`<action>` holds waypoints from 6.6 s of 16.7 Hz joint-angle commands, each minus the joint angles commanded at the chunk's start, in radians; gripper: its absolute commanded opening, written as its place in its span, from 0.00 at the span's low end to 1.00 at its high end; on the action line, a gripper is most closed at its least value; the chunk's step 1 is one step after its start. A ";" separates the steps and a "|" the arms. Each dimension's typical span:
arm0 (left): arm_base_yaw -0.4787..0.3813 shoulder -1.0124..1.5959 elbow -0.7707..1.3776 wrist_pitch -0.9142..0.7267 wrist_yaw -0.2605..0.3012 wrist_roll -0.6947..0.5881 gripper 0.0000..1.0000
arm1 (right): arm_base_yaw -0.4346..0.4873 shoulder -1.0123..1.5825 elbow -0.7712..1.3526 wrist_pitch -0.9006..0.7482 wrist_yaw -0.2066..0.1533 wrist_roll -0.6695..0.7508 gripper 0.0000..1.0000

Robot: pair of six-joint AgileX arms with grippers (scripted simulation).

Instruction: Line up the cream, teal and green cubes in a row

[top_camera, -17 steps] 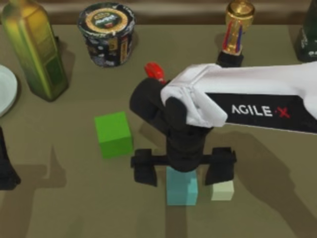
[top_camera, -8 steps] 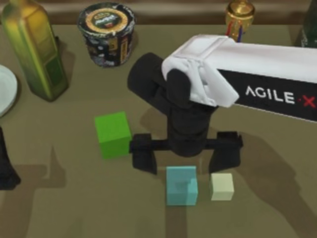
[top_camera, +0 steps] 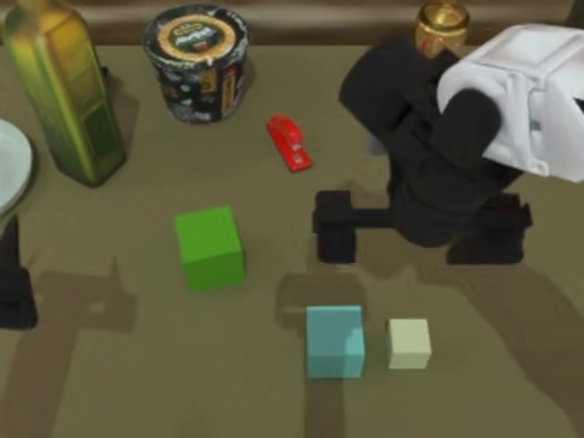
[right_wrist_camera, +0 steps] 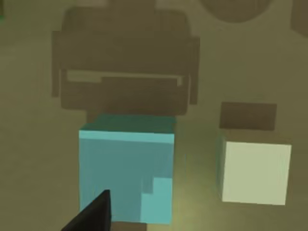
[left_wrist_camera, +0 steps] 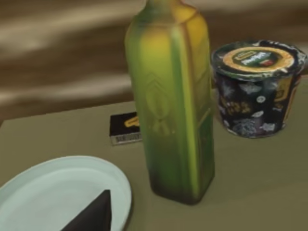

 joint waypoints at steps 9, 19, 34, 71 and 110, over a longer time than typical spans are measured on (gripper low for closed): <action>-0.178 0.945 0.697 -0.491 -0.003 0.358 1.00 | -0.348 -0.920 -0.697 0.412 0.077 -0.379 1.00; -0.345 1.753 1.340 -0.922 -0.001 0.684 1.00 | -0.655 -1.645 -1.305 0.875 -0.043 -0.661 1.00; -0.369 1.934 1.356 -0.813 -0.001 0.738 1.00 | -0.699 -1.760 -1.379 0.970 -0.089 -0.687 1.00; -0.355 1.909 1.379 -0.875 0.002 0.736 0.00 | -0.699 -1.760 -1.379 0.970 -0.089 -0.687 1.00; -0.547 1.658 0.850 -0.586 0.000 0.832 0.23 | -0.699 -1.760 -1.379 0.970 -0.089 -0.687 1.00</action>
